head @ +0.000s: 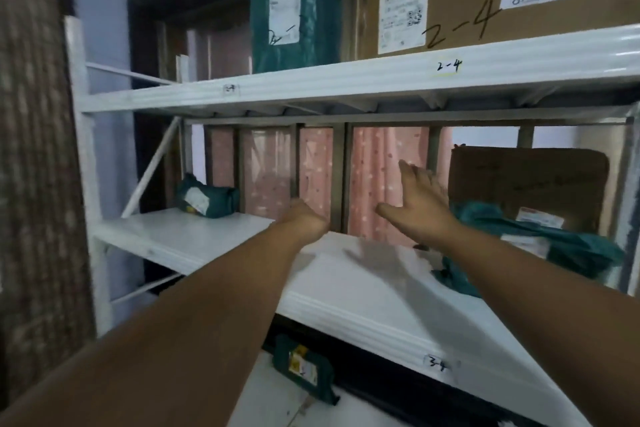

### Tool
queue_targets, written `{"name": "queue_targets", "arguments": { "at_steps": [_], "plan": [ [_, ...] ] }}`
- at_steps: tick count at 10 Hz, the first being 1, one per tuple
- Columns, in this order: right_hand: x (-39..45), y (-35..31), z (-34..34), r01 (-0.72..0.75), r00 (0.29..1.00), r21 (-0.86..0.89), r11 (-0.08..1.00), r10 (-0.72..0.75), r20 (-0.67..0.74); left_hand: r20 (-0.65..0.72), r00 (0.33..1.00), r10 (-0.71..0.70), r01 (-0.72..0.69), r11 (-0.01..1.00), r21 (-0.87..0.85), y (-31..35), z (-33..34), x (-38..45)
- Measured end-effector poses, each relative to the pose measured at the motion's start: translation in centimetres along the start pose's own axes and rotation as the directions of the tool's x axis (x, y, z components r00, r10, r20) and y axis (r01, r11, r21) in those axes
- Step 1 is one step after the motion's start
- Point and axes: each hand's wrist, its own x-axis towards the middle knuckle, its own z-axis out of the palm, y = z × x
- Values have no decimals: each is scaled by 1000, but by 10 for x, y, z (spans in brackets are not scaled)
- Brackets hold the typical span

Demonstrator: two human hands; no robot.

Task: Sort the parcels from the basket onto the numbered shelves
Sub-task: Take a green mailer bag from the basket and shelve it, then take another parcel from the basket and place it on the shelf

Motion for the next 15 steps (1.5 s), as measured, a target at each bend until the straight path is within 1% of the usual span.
{"name": "queue_targets", "arguments": {
  "at_steps": [1,2,3,4,5,6,7,8,9,10,11,12,13,15],
  "plan": [
    [6,-52,38,58,996,47,997,-60,62,-80,994,-73,73,997,1,-58,-41,10],
    [8,-109,82,122,984,95,988,-133,122,-160,968,-191,187,982,-36,-126,-82,14],
    [5,-168,137,191,956,176,966,-223,188,-221,943,-247,240,969,-55,-212,-122,20],
    [-9,-222,195,200,925,202,959,-253,285,-224,922,-316,315,948,-43,-289,-148,11],
    [-37,-280,262,245,865,238,940,-323,384,-230,838,-495,498,866,-53,-381,-166,-5],
    [-71,-326,324,284,789,303,910,-401,465,-237,779,-580,591,806,-28,-467,-178,-28],
    [-110,-356,383,286,679,347,893,-445,584,-230,679,-697,692,713,-116,-544,-177,-79],
    [-154,-380,446,268,588,361,893,-449,673,-181,614,-768,764,636,-106,-611,-168,-95],
    [-204,-398,505,268,481,366,891,-453,751,-127,493,-861,856,506,-104,-691,-145,-132],
    [-260,-407,560,236,365,370,898,-435,823,-106,393,-914,905,404,-131,-764,-113,-170],
    [-317,-408,609,232,266,360,904,-415,870,-85,263,-961,953,273,-133,-829,-74,-211],
    [-372,-405,651,199,175,364,910,-399,900,-66,207,-976,964,215,-159,-883,-38,-247],
    [-427,-397,694,167,103,337,926,-357,928,-22,151,-988,970,152,-189,-930,-2,-278],
    [-532,-371,770,12,-22,299,954,-298,954,49,57,-997,934,36,-355,-1012,72,-324]
  ]
}}
